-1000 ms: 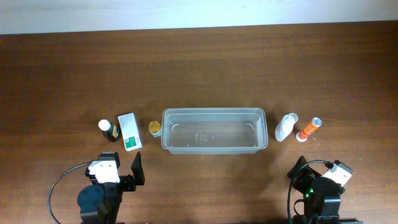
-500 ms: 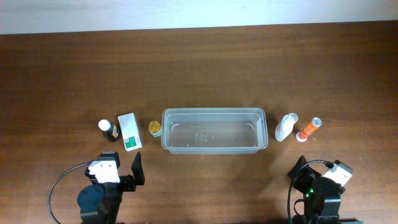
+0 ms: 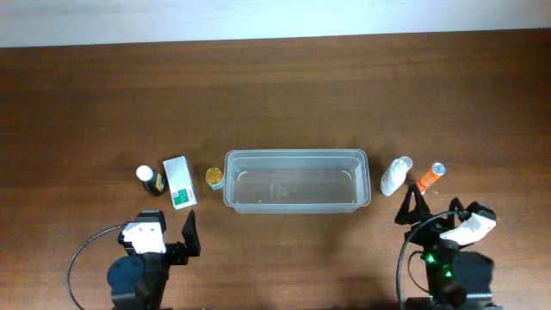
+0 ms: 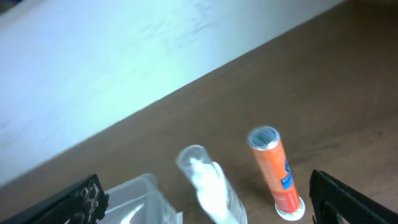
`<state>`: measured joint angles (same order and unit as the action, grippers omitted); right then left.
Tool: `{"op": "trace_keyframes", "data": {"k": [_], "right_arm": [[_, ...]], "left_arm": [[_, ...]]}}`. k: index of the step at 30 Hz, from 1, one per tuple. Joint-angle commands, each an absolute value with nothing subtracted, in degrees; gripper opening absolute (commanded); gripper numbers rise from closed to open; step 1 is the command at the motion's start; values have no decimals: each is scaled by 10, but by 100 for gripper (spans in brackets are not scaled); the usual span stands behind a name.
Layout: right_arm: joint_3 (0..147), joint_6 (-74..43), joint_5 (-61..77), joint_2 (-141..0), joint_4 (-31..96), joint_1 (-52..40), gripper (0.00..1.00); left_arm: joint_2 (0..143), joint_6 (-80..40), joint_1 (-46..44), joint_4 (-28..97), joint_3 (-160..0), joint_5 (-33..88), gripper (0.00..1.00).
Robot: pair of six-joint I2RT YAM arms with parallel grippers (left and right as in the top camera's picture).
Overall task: Pack container
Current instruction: 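Move the right gripper to the white spray bottle and grasp it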
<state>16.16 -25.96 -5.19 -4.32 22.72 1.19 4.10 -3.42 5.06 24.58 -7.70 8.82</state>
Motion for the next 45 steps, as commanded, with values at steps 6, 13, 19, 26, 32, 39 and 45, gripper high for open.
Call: {"op": "trace_keyframes", "data": {"k": [6,13,19,26,32,39,45], "right_arm": [[528,-110,-35,-346,429,15,98],[876,-107,-25,-625,673,15,99],[953,-124,-19,-773,778,15,95],[952,-129,36,-908,815,15,81],[950,-129,65,-973,827,15,67],[922,-129,64,-992,824,15,66],[861,-144,51,-992,766,15,64]], "left_arm": [[35,-25,54,244,-72,92,99],[35,-25,54,244,-72,92,99],[35,-25,54,244,-72,92,99],[35,-25,54,244,-72,92,99],[35,-25,54,244,-72,92,99],[35,-25,54,244,-72,92,99],[35,-25,54,244,-72,92,99]]}}
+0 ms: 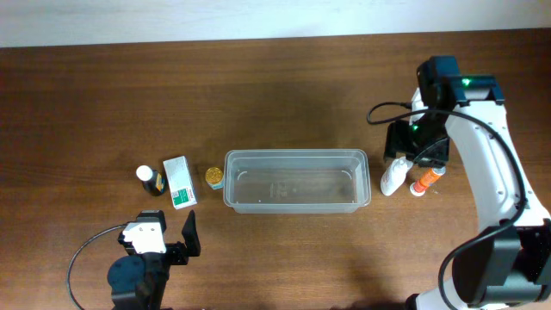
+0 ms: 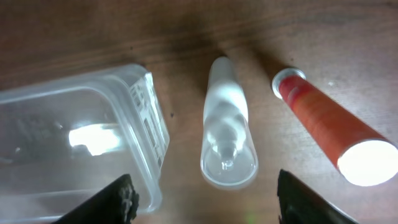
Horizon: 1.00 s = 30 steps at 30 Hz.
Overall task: Pack container
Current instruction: 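Move the right gripper to the white spray bottle and grasp it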
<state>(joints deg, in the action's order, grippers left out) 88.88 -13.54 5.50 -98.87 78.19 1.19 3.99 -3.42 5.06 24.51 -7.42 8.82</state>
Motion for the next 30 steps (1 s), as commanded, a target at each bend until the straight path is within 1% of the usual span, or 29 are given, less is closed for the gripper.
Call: {"op": "trace_keyframes", "data": {"k": [1,3,8,11,16,18,21,24,27,30], "right_arm": [[853,-144,51,-992,757,15,62],[841,-152,43,-992,747,15,57],[836,-172,3,-992,743,15,56],[836,-172,4,-992,736,15,52],[827,-172,4,-992,729,15,52],[818,-172,4,-992,723,15,51],[806,-172,4,-992,709,15,46],[804,-172,4,-992,703,15,35],[805,-172,4,-990,698,15,27],[813,-172,4,-984,698,15,22]], "left_arm": [[35,-25,54,244,-72,92,99],[35,-25,54,244,-72,92,99],[35,-25,54,244,-72,92,99],[35,-25,54,244,-72,92,99],[35,-25,54,244,-72,92,99],[35,-25,54,244,-72,92,99],[35,-25,54,244,-72,92,99],[35,-25,54,244,-72,92,99],[35,-25,54,244,-72,92,99],[35,-25,54,244,-72,92,100]]}}
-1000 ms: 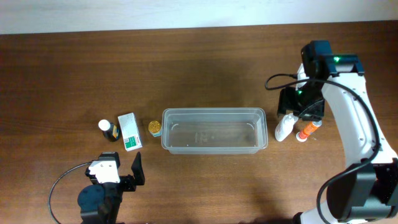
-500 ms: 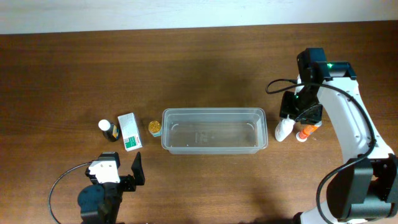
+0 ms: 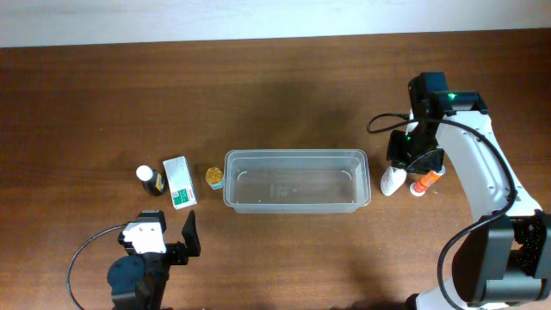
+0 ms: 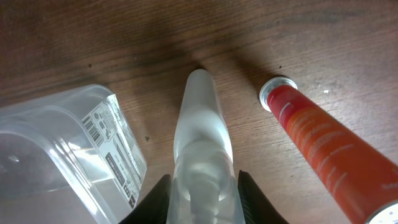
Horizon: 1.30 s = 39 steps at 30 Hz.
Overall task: Pack container
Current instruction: 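Move the right gripper to the white spray bottle and grasp it, then carry the spray bottle into the container's right end and release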
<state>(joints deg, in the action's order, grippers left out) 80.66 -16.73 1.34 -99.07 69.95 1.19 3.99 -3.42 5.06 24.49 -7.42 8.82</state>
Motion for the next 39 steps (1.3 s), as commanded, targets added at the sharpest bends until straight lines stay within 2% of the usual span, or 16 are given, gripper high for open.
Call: {"op": "trace_keyframes", "data": {"k": [1,3,12,23,32,39], "right_arm": [[818,-172,4,-980,700,15,17],[833,-172,4,-971,708,15,11],[910,-169,4,-912,770,0,5],[974,-201,-2,-821,809,-139,4],[965,-230,-4,-873,817,-241,4],[910,-254,-9,-939,796,-254,4]], "left_arm": [[35,-25,54,244,-72,92,99],[35,-25,54,244,-72,92,99],[35,-25,54,244,-72,92,99],[35,-25,54,244,-72,92,99],[35,-25,54,244,-72,92,99],[35,-25,54,244,-72,92,99]]}}
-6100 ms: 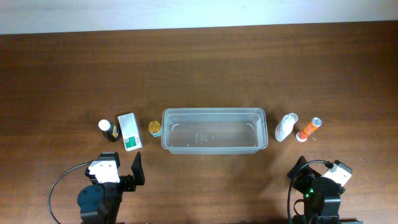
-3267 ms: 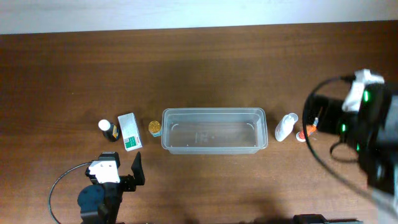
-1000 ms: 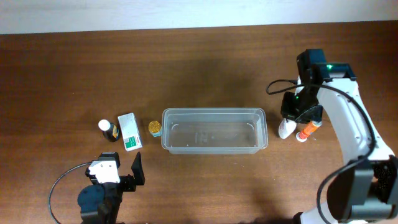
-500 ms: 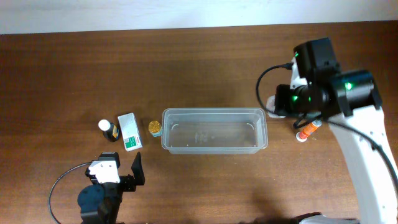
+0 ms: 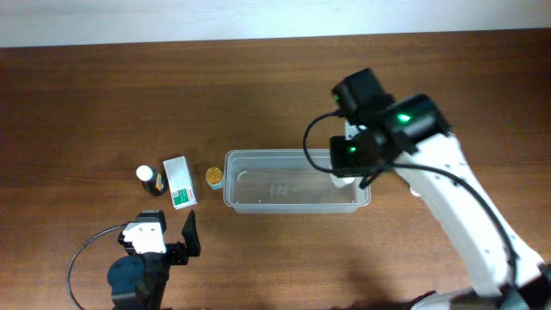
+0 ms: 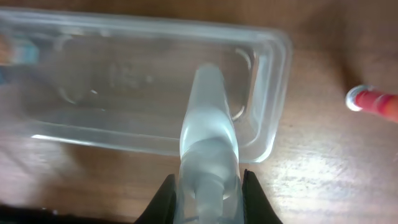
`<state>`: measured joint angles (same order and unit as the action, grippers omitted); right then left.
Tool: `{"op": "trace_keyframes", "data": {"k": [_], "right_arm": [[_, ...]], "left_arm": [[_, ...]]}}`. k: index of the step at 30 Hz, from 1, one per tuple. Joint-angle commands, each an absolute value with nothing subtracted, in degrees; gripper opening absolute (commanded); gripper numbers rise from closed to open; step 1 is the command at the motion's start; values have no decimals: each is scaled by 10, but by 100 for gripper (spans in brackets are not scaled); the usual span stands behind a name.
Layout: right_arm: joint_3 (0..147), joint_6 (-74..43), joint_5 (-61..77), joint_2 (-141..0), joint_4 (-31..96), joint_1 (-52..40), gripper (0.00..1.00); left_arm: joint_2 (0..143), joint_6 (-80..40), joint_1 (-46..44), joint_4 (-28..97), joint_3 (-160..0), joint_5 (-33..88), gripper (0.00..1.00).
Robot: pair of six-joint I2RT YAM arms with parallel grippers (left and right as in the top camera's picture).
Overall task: Pack container
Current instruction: 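Carry the spray bottle into the container's right end and release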
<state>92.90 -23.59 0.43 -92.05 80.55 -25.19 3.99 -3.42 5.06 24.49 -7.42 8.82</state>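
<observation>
My right gripper (image 6: pixel 208 200) is shut on a translucent white bottle (image 6: pixel 208 140), its body pinched between the two black fingers. The bottle hangs above the right end of the clear plastic container (image 6: pixel 277 74). In the overhead view the right gripper (image 5: pixel 349 162) is over the container (image 5: pixel 231 181) near its right wall. An orange tube (image 6: pixel 376 102) lies on the table to the right of the container. My left gripper (image 5: pixel 176 237) is parked at the front left, open and holding nothing.
Left of the container stand a gold-lidded jar (image 5: pixel 213 176), a white and green box (image 5: pixel 179 182) and a small dark bottle with a white cap (image 5: pixel 149 179). The right arm (image 5: pixel 448 198) crosses the table to the right of the container.
The right gripper was down on the white bottle beside the container's right end. Now the bottle is lifted and held over the container's right part. The orange tube stays on the table.
At first both arms were parked at the front, with bottle and tube lying right of the container. Then the right gripper was open above the bottle, then closed around it on the table. Now it holds the bottle over the container.
</observation>
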Motion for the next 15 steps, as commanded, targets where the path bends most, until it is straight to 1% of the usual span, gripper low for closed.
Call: {"op": "trace_keyframes", "data": {"k": [1,6,15], "right_arm": [[901,-254,-11,-943,785,-254,4],[862,-270,-58,-962,731,-254,4],[795,-280,-59,-966,658,-254,4]], "left_arm": [[35,-25,54,244,-72,92,99],[35,-25,54,244,-72,92,99],[35,-25,54,244,-72,92,99]]}}
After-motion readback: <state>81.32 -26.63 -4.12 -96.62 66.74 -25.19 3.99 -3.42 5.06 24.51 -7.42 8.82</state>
